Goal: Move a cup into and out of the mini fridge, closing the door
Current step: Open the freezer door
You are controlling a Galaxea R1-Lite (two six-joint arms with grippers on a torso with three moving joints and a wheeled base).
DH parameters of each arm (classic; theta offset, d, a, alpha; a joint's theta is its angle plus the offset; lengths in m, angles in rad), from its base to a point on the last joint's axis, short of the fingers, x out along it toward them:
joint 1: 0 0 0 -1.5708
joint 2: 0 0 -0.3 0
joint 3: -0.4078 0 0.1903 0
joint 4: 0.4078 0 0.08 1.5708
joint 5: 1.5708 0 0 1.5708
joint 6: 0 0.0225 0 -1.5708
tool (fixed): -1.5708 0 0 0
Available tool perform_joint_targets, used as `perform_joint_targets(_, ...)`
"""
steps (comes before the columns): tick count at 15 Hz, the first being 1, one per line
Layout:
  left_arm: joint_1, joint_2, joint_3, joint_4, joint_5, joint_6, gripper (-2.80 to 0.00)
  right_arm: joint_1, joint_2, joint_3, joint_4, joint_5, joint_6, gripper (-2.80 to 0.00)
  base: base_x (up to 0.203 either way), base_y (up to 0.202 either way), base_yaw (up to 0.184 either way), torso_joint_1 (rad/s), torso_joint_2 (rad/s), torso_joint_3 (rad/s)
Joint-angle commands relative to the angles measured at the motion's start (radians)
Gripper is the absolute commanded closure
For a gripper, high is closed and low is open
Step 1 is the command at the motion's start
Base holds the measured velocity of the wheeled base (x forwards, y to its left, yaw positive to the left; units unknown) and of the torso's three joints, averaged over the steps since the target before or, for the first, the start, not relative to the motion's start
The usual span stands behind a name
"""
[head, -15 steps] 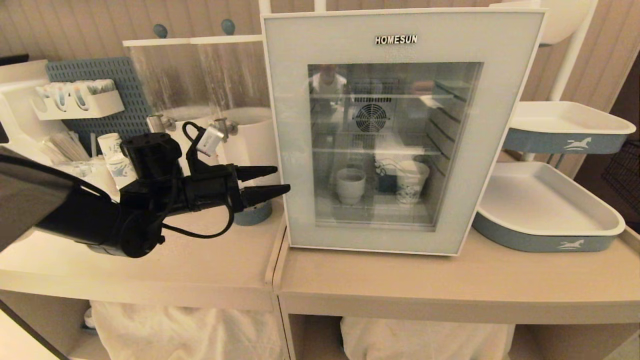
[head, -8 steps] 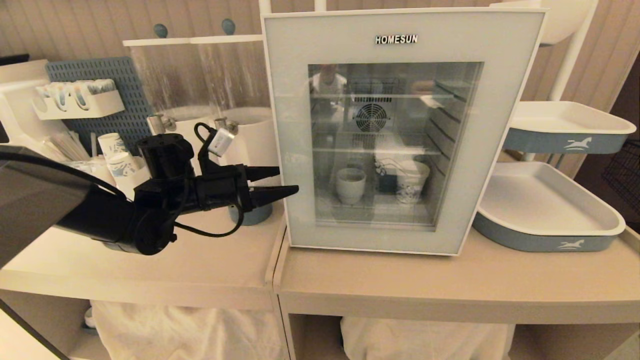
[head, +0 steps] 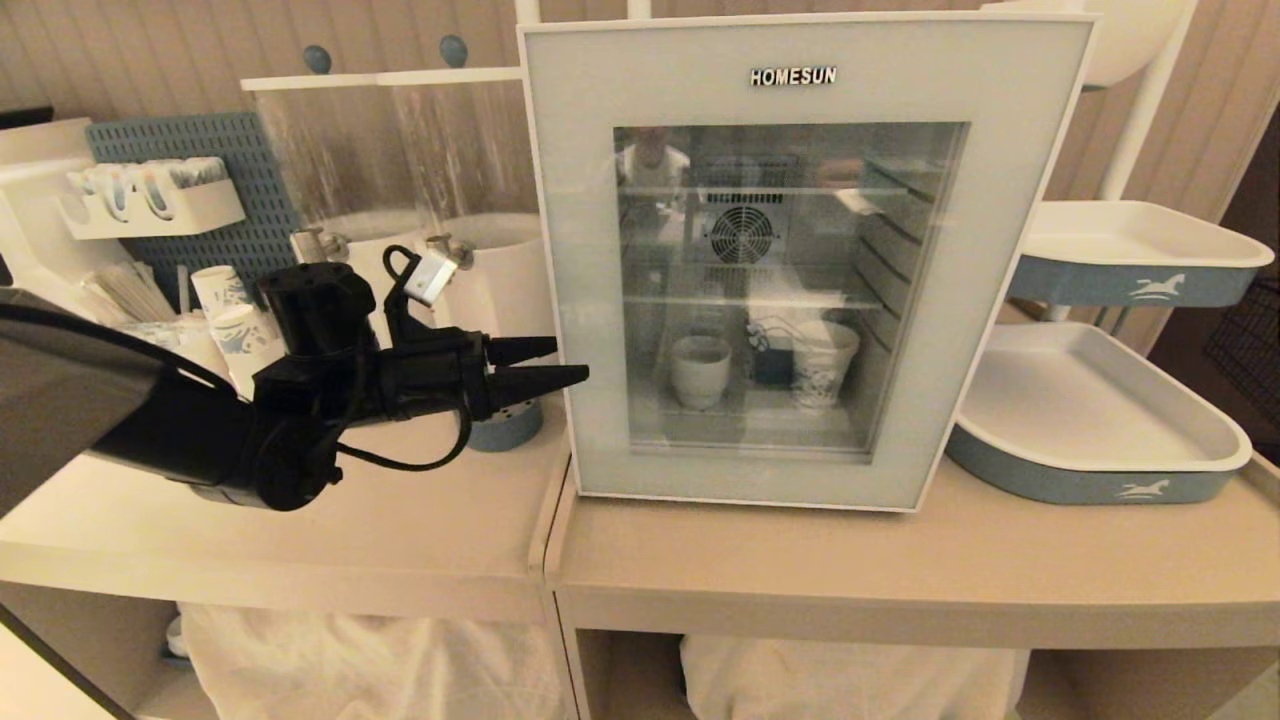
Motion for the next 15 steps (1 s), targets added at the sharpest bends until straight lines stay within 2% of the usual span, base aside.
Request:
perform_joint_targets(1,0.002,-0.033,0.01,-0.006,-0.041,-0.005,-2.8,0.001,0.001,0.0,0.0,0.0,0.0,0.0,0.0,0.0,0.0,0.0,0.0,0.0)
perform_joint_targets(7,-0.005,-0.077,0.055,-0.005,-0.078,-0.001,-2.8,-0.001,0.001,0.0,0.0,0.0,0.0,0.0,0.0,0.0,0.0,0.0,0.0,0.0)
perform_joint_targets(15,-0.053,-0.15,0.124,-0.007,-0.125,0.011,-2.8,0.001,0.001,0.0,0.0,0.0,0.0,0.0,0.0,0.0,0.0,0.0,0.0,0.0)
